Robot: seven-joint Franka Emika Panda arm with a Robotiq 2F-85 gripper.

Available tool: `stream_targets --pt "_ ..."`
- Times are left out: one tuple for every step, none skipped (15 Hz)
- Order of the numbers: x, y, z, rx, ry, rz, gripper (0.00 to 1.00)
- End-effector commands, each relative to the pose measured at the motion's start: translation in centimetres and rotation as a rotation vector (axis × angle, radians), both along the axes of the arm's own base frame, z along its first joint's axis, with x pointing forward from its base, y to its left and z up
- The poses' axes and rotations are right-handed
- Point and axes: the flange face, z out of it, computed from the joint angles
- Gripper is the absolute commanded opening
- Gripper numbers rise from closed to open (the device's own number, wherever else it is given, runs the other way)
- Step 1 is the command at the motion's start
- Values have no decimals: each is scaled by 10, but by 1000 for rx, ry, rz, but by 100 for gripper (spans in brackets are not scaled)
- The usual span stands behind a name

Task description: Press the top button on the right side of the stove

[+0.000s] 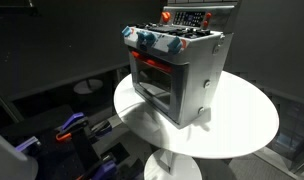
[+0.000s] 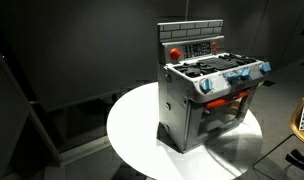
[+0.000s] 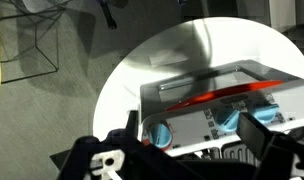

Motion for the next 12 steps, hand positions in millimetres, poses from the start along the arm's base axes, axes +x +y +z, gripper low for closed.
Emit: stream_targets --pt "34 -7 7 8 -50 -81 100" --pt "41 -8 6 3 -68 -99 100" --pt "49 -10 5 3 -90 -118 100" --pt "57 -12 4 -3 -114 -134 100" --pt "65 -13 2 -5 -135 -148 100" --pt "73 -14 1 -6 -156 -162 100" --pt "80 -15 0 -6 -174 -173 100" --pt "87 -16 -1 -6 -187 -183 100" --pt "94 -17 -2 -6 -196 -189 100" --pt "100 -18 -3 -7 -204 -195 100" --pt "107 -19 -5 -8 -207 -204 100" --pt "114 -20 -6 -10 -210 -211 100"
